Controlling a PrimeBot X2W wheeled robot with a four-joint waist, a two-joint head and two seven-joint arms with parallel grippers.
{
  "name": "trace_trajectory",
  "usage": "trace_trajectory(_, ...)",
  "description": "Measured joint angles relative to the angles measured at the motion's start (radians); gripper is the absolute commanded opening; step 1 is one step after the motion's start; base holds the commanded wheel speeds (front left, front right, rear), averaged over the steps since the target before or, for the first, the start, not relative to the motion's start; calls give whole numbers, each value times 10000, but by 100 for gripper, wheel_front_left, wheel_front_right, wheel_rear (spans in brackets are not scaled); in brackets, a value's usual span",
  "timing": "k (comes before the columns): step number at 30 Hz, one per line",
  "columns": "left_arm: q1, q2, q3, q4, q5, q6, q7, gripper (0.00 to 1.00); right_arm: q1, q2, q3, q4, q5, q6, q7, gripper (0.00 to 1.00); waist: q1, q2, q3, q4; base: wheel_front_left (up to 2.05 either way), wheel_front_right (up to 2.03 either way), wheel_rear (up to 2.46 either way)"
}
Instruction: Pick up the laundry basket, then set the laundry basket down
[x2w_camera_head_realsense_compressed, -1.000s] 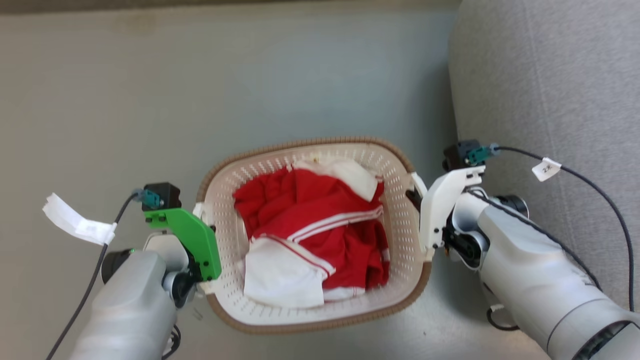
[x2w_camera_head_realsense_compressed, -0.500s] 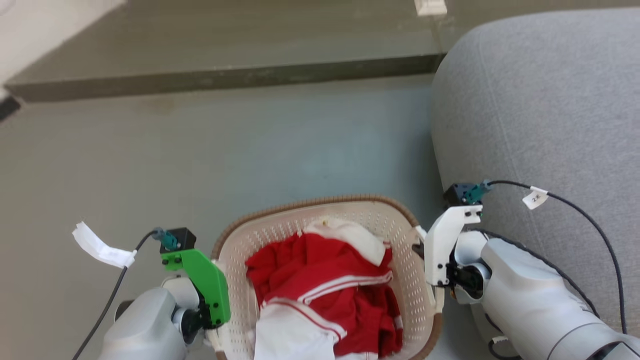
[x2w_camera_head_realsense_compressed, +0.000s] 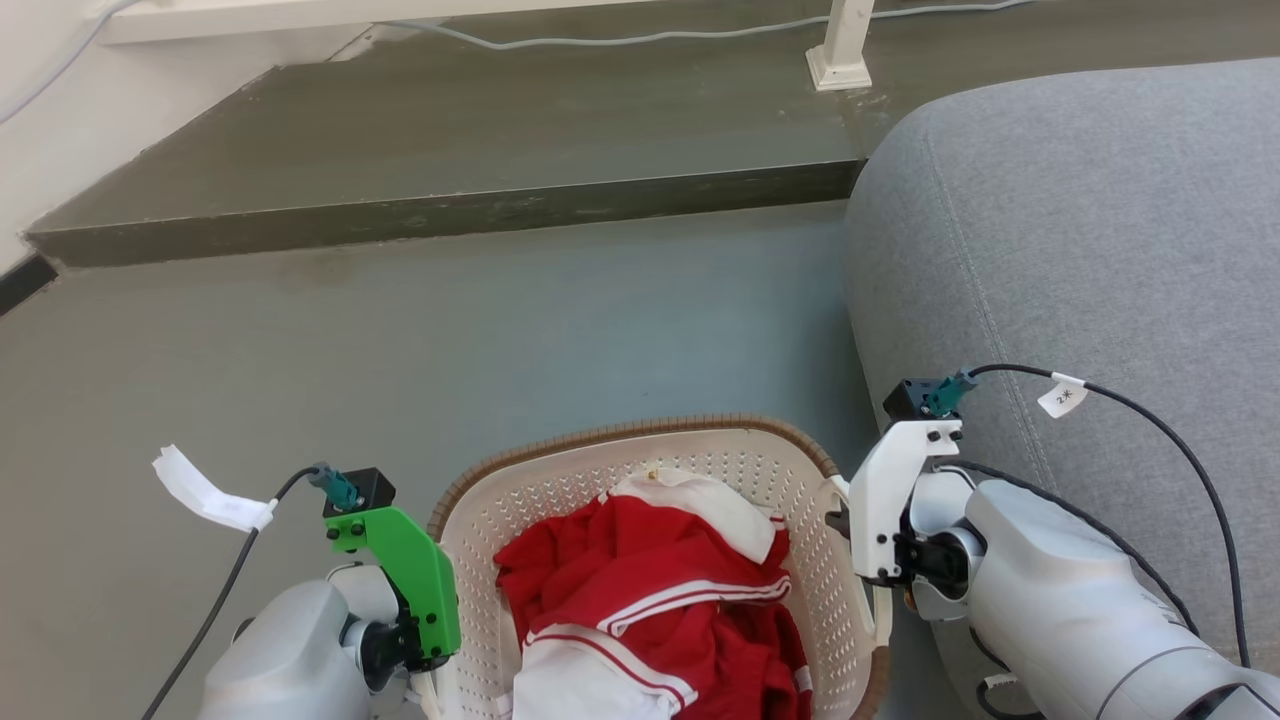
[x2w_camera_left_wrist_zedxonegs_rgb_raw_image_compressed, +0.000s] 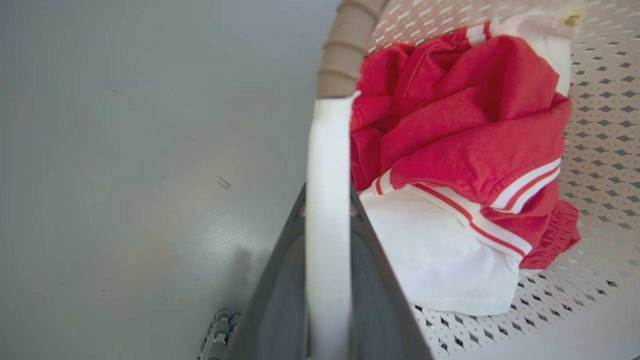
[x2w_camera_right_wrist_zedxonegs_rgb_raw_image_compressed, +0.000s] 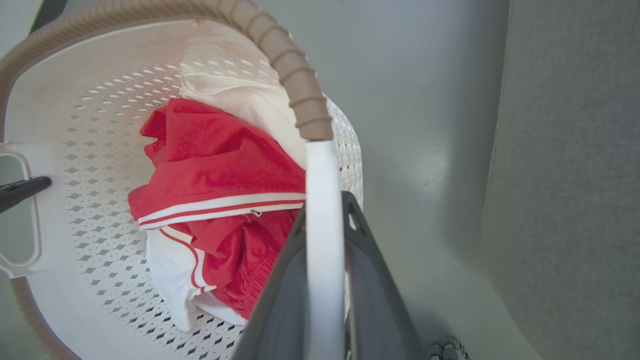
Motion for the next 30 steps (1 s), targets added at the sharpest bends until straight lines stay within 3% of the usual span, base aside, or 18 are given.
trace_trajectory(30, -3, 31, -144, -13, -249, 0, 155, 0, -25, -36, 372, 33, 259, 0, 109, 0, 0, 0, 52, -115, 0, 0, 0)
